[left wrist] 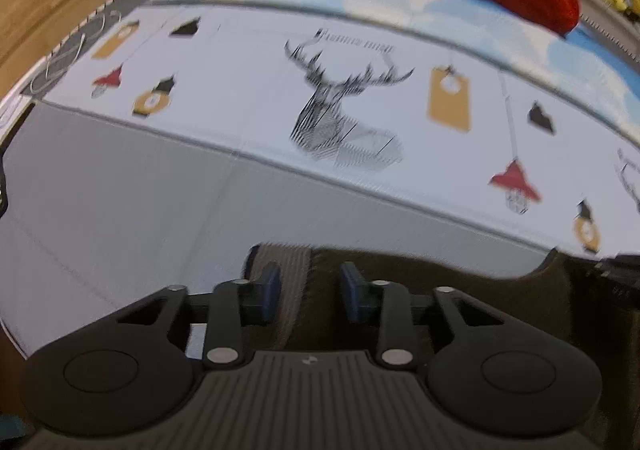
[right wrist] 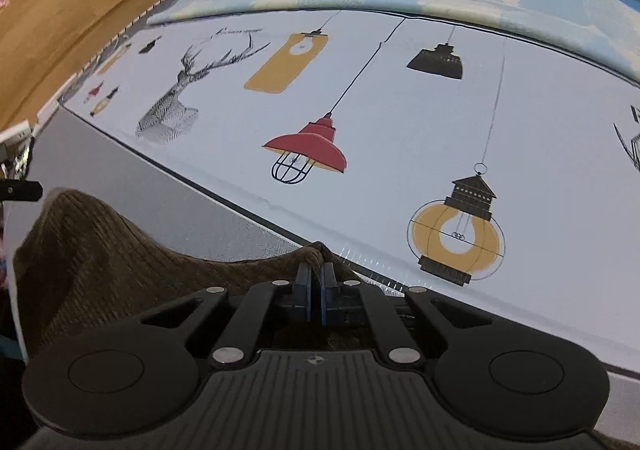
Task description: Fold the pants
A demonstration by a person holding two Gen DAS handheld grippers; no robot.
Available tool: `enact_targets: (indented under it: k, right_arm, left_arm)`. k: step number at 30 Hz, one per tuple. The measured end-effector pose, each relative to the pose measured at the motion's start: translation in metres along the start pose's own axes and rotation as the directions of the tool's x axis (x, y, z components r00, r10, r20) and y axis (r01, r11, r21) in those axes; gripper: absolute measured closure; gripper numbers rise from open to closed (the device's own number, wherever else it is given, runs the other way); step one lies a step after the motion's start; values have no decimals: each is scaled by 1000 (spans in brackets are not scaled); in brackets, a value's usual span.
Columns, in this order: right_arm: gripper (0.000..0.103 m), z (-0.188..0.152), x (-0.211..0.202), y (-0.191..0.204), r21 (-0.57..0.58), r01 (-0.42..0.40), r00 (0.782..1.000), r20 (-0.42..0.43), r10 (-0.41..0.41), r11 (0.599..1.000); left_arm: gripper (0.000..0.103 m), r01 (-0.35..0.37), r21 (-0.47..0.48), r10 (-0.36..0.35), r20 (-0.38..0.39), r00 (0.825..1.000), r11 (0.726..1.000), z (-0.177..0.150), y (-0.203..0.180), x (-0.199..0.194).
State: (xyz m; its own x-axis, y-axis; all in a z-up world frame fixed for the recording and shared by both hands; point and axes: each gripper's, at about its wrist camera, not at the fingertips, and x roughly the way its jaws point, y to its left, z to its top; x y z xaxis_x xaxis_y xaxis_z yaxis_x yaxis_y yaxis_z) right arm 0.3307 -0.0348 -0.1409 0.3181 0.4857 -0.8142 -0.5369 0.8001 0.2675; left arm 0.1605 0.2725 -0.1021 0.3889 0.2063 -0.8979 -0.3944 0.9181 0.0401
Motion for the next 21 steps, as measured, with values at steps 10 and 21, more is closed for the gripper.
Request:
enact_targets:
  k: [10, 21]
  right_arm:
    - [96, 8, -5, -5, 42, 149, 987, 50, -151, 988]
    - [91, -4, -155, -56, 255, 345, 842, 342, -418, 903]
  left_arm:
    - [74, -1, 26, 5, -159, 987, 1000, -24, 23, 33]
    - [70, -18, 51, 17, 19, 1000, 999, -12, -6, -13]
